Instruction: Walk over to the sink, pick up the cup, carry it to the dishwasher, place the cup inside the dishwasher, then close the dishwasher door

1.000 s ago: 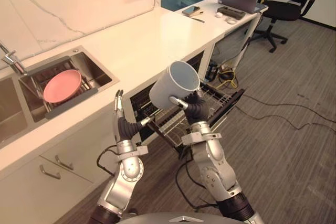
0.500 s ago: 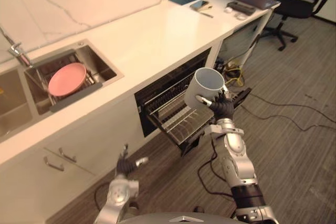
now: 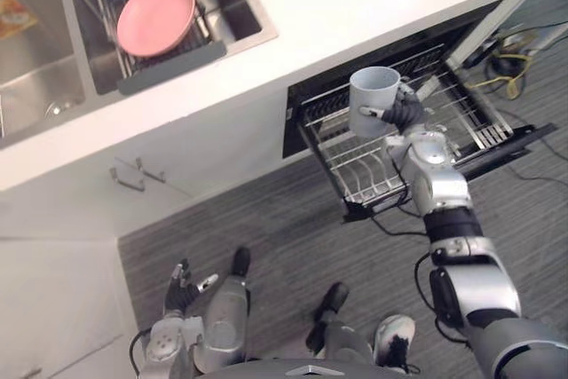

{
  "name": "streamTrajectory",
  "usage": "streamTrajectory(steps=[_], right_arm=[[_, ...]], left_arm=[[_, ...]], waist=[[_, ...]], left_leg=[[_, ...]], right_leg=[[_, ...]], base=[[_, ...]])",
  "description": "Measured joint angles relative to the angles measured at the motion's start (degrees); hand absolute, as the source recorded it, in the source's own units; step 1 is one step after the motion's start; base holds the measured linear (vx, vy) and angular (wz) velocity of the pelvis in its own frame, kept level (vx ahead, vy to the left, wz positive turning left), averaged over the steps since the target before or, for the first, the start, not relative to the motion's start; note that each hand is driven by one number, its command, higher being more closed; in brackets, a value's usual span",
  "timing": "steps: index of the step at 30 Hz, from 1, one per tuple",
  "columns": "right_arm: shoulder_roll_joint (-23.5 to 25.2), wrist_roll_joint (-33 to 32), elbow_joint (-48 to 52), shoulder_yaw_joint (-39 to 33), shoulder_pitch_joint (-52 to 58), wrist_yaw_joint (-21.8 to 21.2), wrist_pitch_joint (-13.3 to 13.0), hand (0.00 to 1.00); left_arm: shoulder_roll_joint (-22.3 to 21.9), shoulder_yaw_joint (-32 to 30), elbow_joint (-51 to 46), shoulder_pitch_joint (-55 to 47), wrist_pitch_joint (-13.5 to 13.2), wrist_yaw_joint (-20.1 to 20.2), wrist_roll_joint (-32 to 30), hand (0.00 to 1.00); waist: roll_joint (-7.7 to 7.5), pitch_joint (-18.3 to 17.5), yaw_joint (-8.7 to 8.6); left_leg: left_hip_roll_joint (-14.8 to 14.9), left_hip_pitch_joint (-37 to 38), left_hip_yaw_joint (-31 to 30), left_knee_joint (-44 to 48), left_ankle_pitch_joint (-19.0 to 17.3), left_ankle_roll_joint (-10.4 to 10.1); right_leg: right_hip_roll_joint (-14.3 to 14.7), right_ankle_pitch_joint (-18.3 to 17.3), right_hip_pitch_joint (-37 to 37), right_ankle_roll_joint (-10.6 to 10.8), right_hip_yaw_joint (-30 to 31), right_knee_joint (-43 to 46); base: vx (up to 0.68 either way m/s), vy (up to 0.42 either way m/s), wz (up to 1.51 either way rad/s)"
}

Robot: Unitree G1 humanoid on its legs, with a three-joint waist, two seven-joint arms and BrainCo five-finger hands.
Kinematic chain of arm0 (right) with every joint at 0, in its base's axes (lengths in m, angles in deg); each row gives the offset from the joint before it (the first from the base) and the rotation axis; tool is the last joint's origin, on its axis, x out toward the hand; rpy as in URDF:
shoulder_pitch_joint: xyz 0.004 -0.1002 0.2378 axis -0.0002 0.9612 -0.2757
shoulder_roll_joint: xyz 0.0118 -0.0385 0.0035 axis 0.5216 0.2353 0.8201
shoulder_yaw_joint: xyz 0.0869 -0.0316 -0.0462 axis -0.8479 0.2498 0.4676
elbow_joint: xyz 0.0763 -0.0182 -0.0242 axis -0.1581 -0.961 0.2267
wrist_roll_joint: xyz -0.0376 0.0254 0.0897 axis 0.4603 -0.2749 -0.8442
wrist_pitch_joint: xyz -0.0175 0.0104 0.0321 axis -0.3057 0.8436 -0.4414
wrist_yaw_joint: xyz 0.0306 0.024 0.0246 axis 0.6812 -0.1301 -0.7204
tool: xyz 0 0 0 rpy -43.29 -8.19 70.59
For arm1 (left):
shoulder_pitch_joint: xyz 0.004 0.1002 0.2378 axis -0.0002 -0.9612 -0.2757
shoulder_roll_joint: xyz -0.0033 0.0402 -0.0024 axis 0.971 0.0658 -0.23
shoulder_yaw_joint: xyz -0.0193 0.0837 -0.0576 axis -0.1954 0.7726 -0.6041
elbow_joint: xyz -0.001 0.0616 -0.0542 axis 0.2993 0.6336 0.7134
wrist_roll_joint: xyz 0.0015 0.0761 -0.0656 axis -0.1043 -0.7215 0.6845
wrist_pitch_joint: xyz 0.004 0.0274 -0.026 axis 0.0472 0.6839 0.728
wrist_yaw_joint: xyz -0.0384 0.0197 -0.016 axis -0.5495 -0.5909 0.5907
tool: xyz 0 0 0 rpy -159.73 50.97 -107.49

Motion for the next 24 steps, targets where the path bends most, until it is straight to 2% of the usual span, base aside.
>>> streamTrajectory(steps=[4, 9, 12, 18, 24], right_arm=[[-1.9, 0.1, -5.3, 0.1, -2.9, 0.0, 3.0, 1.00], [-4.5, 0.5, -10.1, 0.2, -7.7, 0.0, 3.2, 1.00], [-6.5, 0.7, -13.8, 0.5, -11.1, -0.3, 3.7, 1.00], [-7.3, 1.1, -21.6, 3.4, -16.3, -1.8, 3.9, 1.00], [-10.0, 4.9, -27.1, 5.5, -20.2, -4.0, 4.1, 1.00]], left_arm=[[0.3, -0.6, 0.2, 0.5, -0.9, 0.8, 0.7, 0.00], [1.5, -0.5, 4.0, 0.5, -0.3, 2.0, 2.3, 0.00], [1.8, 0.6, 5.8, 0.5, -0.2, 2.3, 3.8, 0.00], [1.8, 2.1, 5.7, 0.6, -0.3, 2.4, 4.0, 0.00], [2.5, 5.5, 5.8, 1.9, -0.1, 2.3, 4.2, 0.00]], waist=[[0.37, 2.0, 0.52], [1.42, 4.0, 0.74], [1.91, 4.5, 1.75], [3.56, 5.4, 2.46], [6.01, 6.4, 3.27]], left_leg=[[-1.0, -1.4, -1.2, -0.7, 0.9, 0.4], [-1.6, -2.8, -1.8, -1.3, 1.9, 0.7], [-1.4, -4.0, -2.3, -3.8, 4.0, 0.6], [-1.5, -4.0, -2.4, -6.7, 6.2, 0.8], [-1.5, -5.0, -2.6, -8.8, 8.2, 0.8]], right_leg=[[-0.9, 0.2, -0.8, 0.4, -1.3, 0.0], [-1.1, 0.8, -2.0, 0.5, -1.9, 0.0], [-1.1, 1.2, -4.0, 0.3, -2.4, 0.0], [-1.1, 1.9, -5.4, 0.2, -2.5, -0.1], [-1.1, 2.6, -7.2, 0.0, -2.6, -0.3]], base=[[-0.03, 0.060, 0.19], [-0.04, 0.040, 0.08], [-0.06, 0.026, 0.09], [-0.05, 0.011, 0.02], [-0.03, -0.004, 0.02]])
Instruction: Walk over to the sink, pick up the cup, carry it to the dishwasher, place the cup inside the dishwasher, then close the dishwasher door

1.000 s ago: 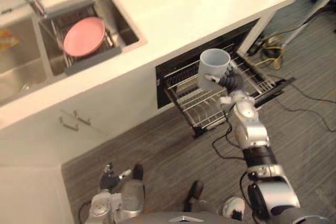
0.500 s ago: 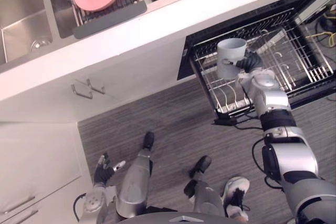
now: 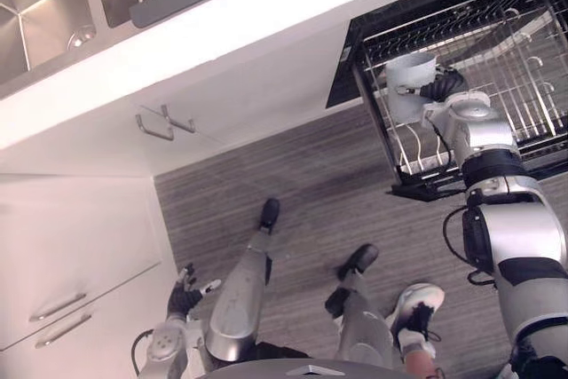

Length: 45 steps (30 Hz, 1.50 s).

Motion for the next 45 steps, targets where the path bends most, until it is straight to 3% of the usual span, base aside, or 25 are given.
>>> streamTrajectory(steps=[5, 6, 16, 21, 24, 29, 31, 35, 38, 41, 45], right_arm=[[-0.7, 2.5, -2.5, 0.3, -1.3, 0.0, 0.0, 1.00], [-0.8, 2.9, -2.5, 0.5, -1.6, 0.1, 0.0, 0.00], [-1.9, 0.4, -4.2, 1.7, -4.0, 0.5, -0.8, 0.00], [-1.9, -5.1, -3.3, 1.6, -4.0, 0.5, -4.1, 0.00], [-1.6, -8.6, 3.3, -1.3, -0.2, 0.4, -6.1, 0.00], [4.2, -13.4, 24.6, -10.9, 11.4, -0.3, -13.3, 0.00], [8.6, -14.0, 32.0, -12.2, 17.7, -1.7, -15.0, 0.00], [21.5, -14.0, 48.5, -13.1, 36.7, -4.6, -19.5, 0.00], [27.5, -13.8, 57.0, -12.6, 46.4, -6.6, -22.7, 0.00], [30.3, -13.9, 62.4, -11.3, 52.3, -9.0, -25.4, 0.00], [32.1, -14.0, 63.7, -11.2, 53.9, -10.2, -25.8, 0.00]], left_arm=[[0.8, 2.6, 0.0, 0.4, 0.4, 0.2, 2.0, 0.00], [0.8, 2.6, 0.0, 0.4, 0.4, 0.3, 2.1, 0.00], [1.2, 4.7, 0.1, 0.4, 0.4, 0.8, 4.3, 0.00], [1.2, 4.7, 0.1, 0.4, 0.4, 0.8, 4.3, 0.00], [1.1, 4.6, 0.2, 0.4, 0.4, 0.8, 4.3, 0.00], [0.2, 2.2, 2.3, 0.0, -0.4, 1.0, 4.2, 0.00], [-0.3, 0.3, 2.8, -1.2, -1.5, 0.9, 4.1, 0.00], [-0.7, -4.9, 6.4, -4.4, -4.1, 0.9, 3.8, 0.00], [-0.9, -7.5, 8.8, -5.7, -4.7, 0.9, 2.9, 0.00], [-2.3, -10.3, 9.6, -6.9, -4.8, 0.7, 2.8, 0.00], [-4.0, -13.6, 11.8, -8.0, -4.7, 0.5, 3.0, 0.00]], waist=[[1.12, 0.2, 0.50], [1.15, 0.2, 0.56], [2.63, 0.2, 0.66], [2.63, 0.2, 0.34], [2.61, 0.2, 0.11], [2.19, 0.2, -2.61], [0.77, -0.6, -3.37], [-4.61, -5.6, -6.36], [-6.84, -8.8, -7.44], [-7.59, -12.0, -7.86], [-7.99, -14.6, -7.67]], left_leg=[[0.0, -0.8, 0.0, -1.0, 0.9, 0.0], [0.1, -1.0, 0.0, -1.1, 1.0, 0.0], [0.2, -1.7, 0.2, -1.8, 1.9, 0.0], [0.2, -1.4, 0.5, -1.8, 2.1, 0.0], [0.2, 0.5, 0.7, -2.2, 2.2, 0.0], [0.5, 3.5, 1.3, -3.0, 2.2, 0.0], [0.8, 4.6, 2.6, -3.0, 1.7, -0.1], [1.5, 6.8, 4.5, -3.1, 0.0, -0.7], [2.1, 9.0, 5.5, -3.1, -1.2, -1.2], [2.5, 11.0, 6.0, -3.1, -2.1, -1.4], [2.6, 14.1, 7.0, -3.2, -3.2, -1.6]], right_leg=[[0.0, 0.4, -1.4, -0.1, 0.1, -0.1], [0.0, 0.4, -1.7, -0.2, 0.2, -0.1], [0.1, 0.9, -2.6, -0.2, 0.2, -0.1], [0.1, 1.1, -2.4, -0.4, 0.3, -0.1], [0.1, 1.1, -0.8, -0.3, 0.4, -0.1], [0.2, 1.0, 1.5, -0.3, 1.2, 0.1], [0.3, 0.9, 1.8, -0.1, 2.2, 0.3], [0.9, -0.2, 2.6, -0.2, 4.4, 0.3], [1.1, -1.1, 4.1, -0.1, 5.1, 0.3], [1.4, -2.0, 5.8, 0.1, 5.4, 0.3], [1.6, -2.7, 8.4, 0.1, 6.3, 0.3]], base=[[0.00, -0.006, 0.01], [0.00, 0.000, 0.00], [0.00, -0.006, 0.00], [0.00, -0.006, 0.00], [0.01, -0.034, -0.03], [0.00, -0.039, -0.07], [0.02, -0.052, -0.30], [0.08, -0.068, -0.28], [0.10, -0.056, -0.21], [0.06, -0.021, -0.10], [0.06, -0.012, -0.12]])
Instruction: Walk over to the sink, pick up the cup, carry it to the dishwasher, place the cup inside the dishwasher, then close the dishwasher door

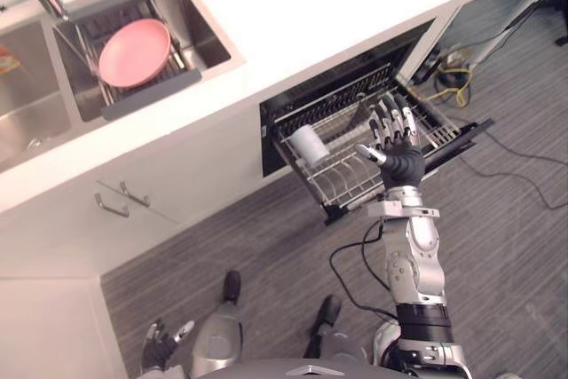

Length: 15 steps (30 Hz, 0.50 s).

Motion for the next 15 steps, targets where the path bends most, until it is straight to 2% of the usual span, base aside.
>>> streamTrajectory(steps=[2, 4, 7, 10, 12, 15], right_arm=[[0.0, 0.0, 0.3, 0.0, 1.4, -0.3, 0.0, 0.00], [0.0, -0.3, 1.0, 0.0, 2.5, -0.7, 0.2, 0.00], [0.0, -4.2, 2.2, -0.1, 3.1, -1.3, 0.8, 0.00], [-0.1, -5.8, 2.2, 0.1, 3.2, -3.7, 2.5, 0.00], [0.2, -6.0, 2.2, 1.1, 3.8, -5.0, 3.1, 0.00], [0.5, -6.6, 2.1, 1.9, 4.4, -5.5, 3.3, 0.00]], left_arm=[[-0.3, -1.5, 1.4, -0.9, 0.0, 0.0, 0.1, 0.00], [-0.3, -2.3, 2.5, -1.0, 0.2, -0.1, 0.1, 0.00], [-0.6, -3.7, 3.0, -1.4, 0.3, 0.3, 0.1, 0.00], [-0.8, -4.5, 3.9, -1.4, 0.3, 1.5, 0.3, 0.00], [-1.8, -6.7, 3.9, -1.9, 0.3, 1.8, 1.3, 0.00], [-2.7, -8.3, 4.5, -3.5, 0.1, 3.0, 5.2, 0.00]], waist=[[-0.59, -2.3, -0.04], [-1.05, -2.7, -0.03], [-1.50, -3.2, -0.04], [-1.60, -3.5, 0.03], [-1.60, -3.5, -0.01], [-1.01, -3.2, 0.27]], left_leg=[[0.1, 0.5, 0.0, -0.1, -0.3, -0.1], [0.2, 1.7, 0.0, -0.1, -0.6, -0.2], [0.3, 3.1, 0.1, 0.0, -0.8, 0.0], [0.2, 3.9, -0.1, 0.2, -0.9, 0.1], [-0.2, 4.0, -1.5, 1.2, -0.9, 0.1], [-1.2, 1.8, -6.7, 4.6, -2.2, 0.1]], right_leg=[[0.2, -0.5, 0.5, 0.1, 0.0, 0.0], [0.3, -0.6, 1.7, -0.1, 0.0, 0.0], [0.4, -0.8, 3.2, 0.0, 0.0, 0.0], [0.5, -0.8, 4.1, 0.0, -0.3, 0.0], [0.3, -1.1, 5.5, 0.2, -1.9, 0.0], [0.0, -2.7, 9.0, 1.0, -7.2, 0.0]], base=[[0.02, -0.003, 0.00], [0.05, -0.007, -0.01], [0.02, -0.007, -0.01], [0.00, -0.004, 0.04], [-0.02, -0.015, 0.36], [-0.06, -0.017, 0.88]])
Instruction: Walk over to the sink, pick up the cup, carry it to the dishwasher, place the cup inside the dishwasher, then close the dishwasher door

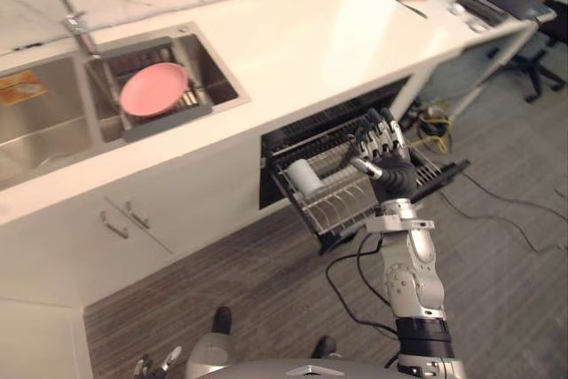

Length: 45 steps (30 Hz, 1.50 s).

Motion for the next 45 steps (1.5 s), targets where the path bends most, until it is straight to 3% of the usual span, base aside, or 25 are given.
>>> streamTrajectory(steps=[2, 3, 4, 5, 7, 8, 10, 11, 13, 15, 16, 17, 18, 19, 20, 23, 26, 28, 29, 30, 36, 41, 45], right_arm=[[0.0, 0.1, 0.0, 0.1, -0.1, 0.2, 0.0, 0.00], [-0.9, 0.0, -0.1, -0.4, -0.5, 0.7, -0.1, 0.00], [-1.3, -0.1, -0.1, -0.6, -0.6, 0.8, -0.1, 0.00], [-3.4, -0.5, -0.2, -2.8, -1.4, 1.0, -0.4, 0.00], [-5.0, -2.0, -0.4, -5.6, -2.8, 2.0, -1.9, 0.00], [-5.6, -2.2, -0.2, -7.7, -2.9, 3.5, -3.5, 0.00], [-6.0, -2.2, -0.2, -9.9, -2.9, 5.9, -4.6, 0.00], [-5.9, -1.6, -0.1, -9.9, -2.8, 7.6, -5.0, 0.00], [-3.8, -1.2, 0.2, -9.7, -2.7, 9.0, -5.0, 0.00], [-2.2, -1.1, 2.0, -9.5, -2.0, 10.4, -5.0, 0.00], [-1.8, -1.1, 5.2, -9.5, -0.7, 11.9, -4.9, 0.00], [-1.8, -0.7, 9.5, -10.0, 1.1, 13.5, -4.9, 0.00], [-1.8, -0.1, 11.9, -10.8, 2.2, 14.4, -5.0, 0.00], [-2.0, 0.7, 15.1, -12.4, 3.5, 15.8, -4.9, 0.00], [-2.1, 1.0, 16.5, -14.3, 4.4, 16.8, -4.9, 0.00], [-1.9, 0.6, 15.3, -16.8, 4.8, 17.4, -4.3, 0.00], [-0.8, 0.2, 15.6, -16.7, 5.3, 17.4, -5.1, 0.00], [0.1, 0.1, 16.7, -16.2, 7.6, 17.5, -6.2, 0.00], [1.3, 0.9, 18.5, -15.7, 8.8, 18.3, -6.6, 0.00], [2.0, 1.0, 19.6, -15.7, 9.1, 18.7, -6.7, 0.00], [1.6, 3.3, 22.3, -15.8, 9.5, 21.2, -7.6, 0.00], [1.5, 3.3, 22.3, -16.0, 9.7, 20.9, -5.6, 0.00], [1.5, 3.3, 22.3, -16.0, 10.6, 20.7, -4.2, 0.00]], left_arm=[[-1.0, -5.2, 2.0, -1.8, 0.8, 2.6, 3.0, 0.00], [-1.4, -7.4, 3.1, -2.6, 1.3, 3.7, 3.0, 0.00], [-1.3, -7.7, 3.5, -2.8, 1.5, 4.0, 2.9, 0.00], [-1.4, -10.0, 5.2, -3.2, 2.5, 5.3, 2.9, 0.00], [-3.3, -11.2, 6.6, -4.0, 2.6, 6.3, 1.5, 0.00], [-4.5, -10.9, 7.2, -4.5, 2.7, 6.5, -0.6, 0.00], [-5.9, -8.7, 8.0, -4.6, 2.7, 6.5, -4.2, 0.00], [-6.5, -6.9, 7.9, -4.6, 2.8, 6.5, -6.5, 0.00], [-6.2, -6.4, 7.7, -3.5, 3.3, 6.5, -8.0, 0.00], [-5.0, -5.6, 6.6, -1.5, 4.5, 6.6, -8.7, 0.00], [-3.9, -4.8, 4.4, -0.7, 5.0, 6.8, -9.2, 0.00], [-1.9, -4.7, 2.8, 0.4, 5.5, 7.0, -10.0, 0.00], [-0.6, -4.7, 2.6, 0.9, 5.9, 7.1, -10.8, 0.00], [1.2, -4.0, 2.4, 1.3, 6.8, 7.1, -11.6, 0.00], [2.8, -2.5, 1.7, 1.5, 7.0, 7.0, -12.5, 0.00], [4.8, 0.6, 1.6, 3.0, 6.6, 7.1, -13.6, 0.00], [4.7, 1.0, 1.6, 3.3, 5.0, 7.2, -13.0, 0.00], [4.7, 0.6, 1.4, 3.7, 3.7, 7.5, -12.9, 0.00], [4.6, 0.1, 1.4, 3.7, 3.2, 7.6, -12.9, 0.00], [4.1, -0.4, 1.5, 3.8, 3.0, 7.6, -13.0, 0.00], [0.2, -2.7, 1.6, 2.9, 1.8, 7.4, -13.3, 0.00], [0.2, -2.3, 1.5, 2.6, -1.7, 5.8, -15.9, 0.00], [0.5, -2.0, 1.0, 2.5, -3.1, 3.6, -16.6, 0.00]], waist=[[1.09, -0.2, 1.10], [0.25, -0.7, 1.08], [0.13, -0.7, 1.09], [0.55, -0.8, 0.85], [1.89, -1.1, -0.49], [2.68, -1.5, -1.55], [4.35, -2.4, -2.00], [4.80, -2.4, -1.79], [4.40, -2.2, -1.60], [3.92, -2.0, -2.05], [3.24, -1.7, -3.15], [1.71, -1.0, -5.10], [0.95, -0.8, -6.03], [-0.37, -0.8, -7.15], [-1.01, -0.1, -7.06], [-0.62, 0.4, -6.86], [-0.18, 0.5, -7.25], [-1.15, 0.0, -7.29], [-2.09, -0.7, -7.34], [-2.28, -0.8, -7.29], [0.73, -3.1, -7.34], [0.42, -3.7, -7.50], [-0.42, -3.6, -7.53]], left_leg=[[0.7, -1.7, 3.0, 1.7, -2.5, 1.8], [1.4, -3.0, 7.4, 3.3, -4.7, 5.4], [1.6, -3.2, 8.5, 3.5, -5.1, 6.0], [2.5, -3.6, 14.8, 3.2, -6.4, 8.3], [3.8, -3.7, 23.3, 1.5, -5.5, 9.2], [4.0, -3.5, 27.7, 0.4, -4.4, 7.8], [3.6, -3.5, 30.0, -1.1, -1.0, 4.9], [2.9, -3.5, 29.5, -1.1, 1.6, 4.4], [1.7, -3.8, 29.2, -0.5, 4.0, 5.2], [0.2, -4.8, 28.4, 0.4, 3.1, 6.5], [-1.2, -5.7, 26.3, 0.7, 2.1, 7.4], [-3.5, -6.5, 22.5, 1.3, 1.5, 8.3], [-4.7, -6.7, 20.1, 1.3, 1.3, 8.6], [-6.8, -6.4, 16.3, -0.3, 1.4, 8.9], [-7.1, -6.1, 13.9, -1.7, 3.3, 10.7], [-5.7, -3.0, 10.7, -4.5, 4.6, 10.7], [-4.8, -0.3, 10.5, -4.7, 3.3, 10.0], [-5.1, 0.7, 10.9, -4.6, 2.6, 9.1], [-5.5, 1.3, 12.0, -4.8, 2.1, 8.6], [-5.2, 2.2, 13.1, -4.8, 1.8, 8.1], [-2.7, 4.0, 16.7, -4.9, 1.0, 5.9], [-1.7, 5.3, 18.4, -4.4, -0.5, 4.6], [-1.2, 1.6, 17.3, 3.2, -4.1, 4.6]], right_leg=[[0.1, 0.0, 1.4, -0.5, -4.1, 0.1], [-0.4, 0.1, 2.4, -0.8, -6.8, 0.0], [-0.6, 0.1, 2.5, -0.8, -7.5, 0.0], [-1.6, 0.1, 3.5, -0.6, -11.3, 0.0], [-2.4, 0.2, 5.0, 0.0, -16.0, 0.0], [-3.2, 0.5, 6.2, 0.6, -19.5, 0.0], [-3.9, 0.8, 7.4, 1.5, -22.9, 0.2], [-4.9, 0.5, 8.1, 2.6, -23.8, 0.7], [-7.0, -1.5, 8.0, 3.0, -23.6, 3.7], [-9.5, -7.7, 4.4, -4.3, -17.2, 11.2], [-8.5, -13.6, 1.7, -10.3, -8.4, 14.3], [-5.2, -17.4, 1.6, -12.7, 1.4, 13.5], [-3.4, -18.6, 2.3, -14.4, 6.1, 12.5], [-1.5, -20.5, 3.0, -17.7, 11.5, 11.9], [0.6, -20.1, 1.4, -15.5, 15.3, 14.3], [3.8, -23.0, -3.2, -9.1, 16.7, 19.1], [3.8, -21.4, -6.7, -7.4, 18.4, 19.3], [3.1, -15.4, -8.7, -7.5, 18.2, 15.2], [2.4, -10.9, -8.7, -6.0, 18.4, 14.6], [2.2, -10.8, -7.8, -4.3, 18.1, 13.5], [4.6, -7.8, -2.8, -3.1, 17.7, 6.3], [5.4, -7.7, -1.9, -3.2, 19.6, 5.6], [5.5, -7.3, -2.6, -3.7, 20.3, 5.6]], base=[[-0.07, 0.005, 0.91], [-0.03, 0.008, 0.85], [0.02, 0.050, 1.26], [0.02, 0.055, 1.04], [0.04, 0.113, 1.47], [0.06, 0.153, 1.46], [0.07, 0.188, 1.05], [0.07, 0.251, 0.63], [0.05, 0.269, 0.28], [0.01, 0.234, 0.55], [0.00, 0.147, 1.37], [0.01, 0.099, 1.67], [0.08, 0.012, 1.91], [0.14, -0.004, 1.48], [0.14, -0.015, 1.19], [0.07, -0.016, 0.49], [0.05, 0.015, 0.08], [0.11, -0.015, 0.16], [0.15, -0.066, 0.08], [0.11, -0.079, -0.05], [0.14, -0.082, -0.12], [0.05, -0.025, -0.18], [-0.06, 0.005, -0.04]])
